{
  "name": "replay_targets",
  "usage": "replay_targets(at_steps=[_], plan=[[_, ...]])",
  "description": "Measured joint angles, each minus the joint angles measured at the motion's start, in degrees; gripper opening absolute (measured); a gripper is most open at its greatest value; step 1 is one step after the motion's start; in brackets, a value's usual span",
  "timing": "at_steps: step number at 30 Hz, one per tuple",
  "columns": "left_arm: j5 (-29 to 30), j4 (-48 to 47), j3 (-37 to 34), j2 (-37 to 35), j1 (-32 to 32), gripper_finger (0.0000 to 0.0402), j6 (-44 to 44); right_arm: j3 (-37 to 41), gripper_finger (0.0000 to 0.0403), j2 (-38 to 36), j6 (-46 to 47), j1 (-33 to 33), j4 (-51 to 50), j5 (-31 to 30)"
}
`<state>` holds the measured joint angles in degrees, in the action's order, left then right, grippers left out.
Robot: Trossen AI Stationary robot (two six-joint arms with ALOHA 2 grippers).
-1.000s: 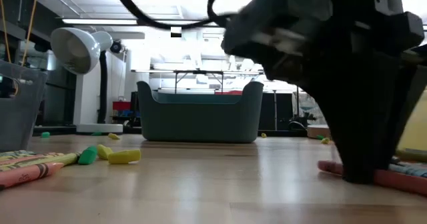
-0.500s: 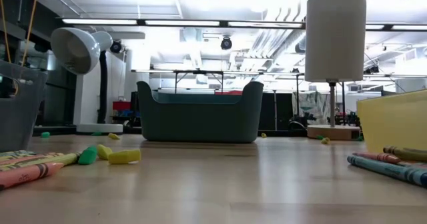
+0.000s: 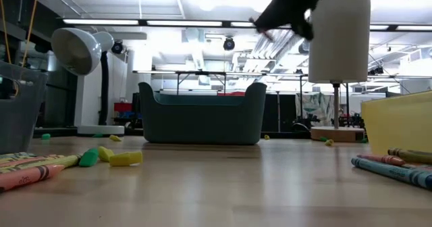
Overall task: Sort crayons
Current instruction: Put the orange crayon into the blue bin
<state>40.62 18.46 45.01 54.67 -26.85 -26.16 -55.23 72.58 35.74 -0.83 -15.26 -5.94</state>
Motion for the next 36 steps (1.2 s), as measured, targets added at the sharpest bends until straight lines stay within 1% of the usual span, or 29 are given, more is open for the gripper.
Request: replay_targets(at_steps=[3,4,5,7,11,14,19,22,24,27,29,33,36], plan=[[0.1,4.77,0.03,1.36,2.83,0.0121,1.87,2.78,0.0,0.66,-2.22,-6.18,10.57,5.29],[0.12,6.33,0.42,1.7,3.74,0.0121,2.61,2.55,0.0,2.03,-3.38,-7.72,12.37,6.06],[0.06,7.48,0.84,1.83,4.57,0.0121,3.35,1.75,0.0,3.62,-4.6,-9.02,12.15,6.21],[0.1,8.87,1.72,1.62,5.98,0.0121,5.24,-0.19,0.0,7.76,-6.9,-11.53,9.55,6.47],[-1.0,8.92,4.21,1.22,8.0,0.0121,9.3,-7.5,0.0,16.1,-8.87,-13.97,3.31,6.04],[-1.74,8.85,5.8,0.71,8.55,0.0121,12.55,-13.63,0.0,22.92,-9.33,-13.91,-5.65,3.92],[-2.59,7.95,6.21,-0.64,8.56,0.0121,17.89,-24.39,0.0,31.99,-8.78,-12.88,-16.02,-0.07],[-2.67,5.5,6.24,-2.26,8.39,0.0121,20.77,-30.19,0.0,36.71,-6.06,-12.14,-22.3,-3.43],[-3.16,3.05,6.25,-3.51,8.4,0.0121,21.45,-33.75,0.0005,38.95,-4.77,-11.9,-24.93,-3.53],[-5.02,-1.22,6.25,-5.76,8.41,0.0121,21.35,-37.38,0.0022,42.11,-2.95,-11.7,-28.31,-2.74],[-7.25,-3.88,6.25,-7.4,8.39,0.0121,20.95,-39.07,0.0041,43.19,-0.78,-11.46,-29.55,-2.51],[-13.44,-9.46,6.25,-10.96,8.39,0.0121,18.38,-39.85,0.0097,43.18,3.68,-10.95,-29.95,-1.79],[-16.33,-12.83,6.25,-13.34,8.37,0.0121,17.26,-39.73,0.0145,42.66,4.87,-10.4,-31.26,-1.41]])
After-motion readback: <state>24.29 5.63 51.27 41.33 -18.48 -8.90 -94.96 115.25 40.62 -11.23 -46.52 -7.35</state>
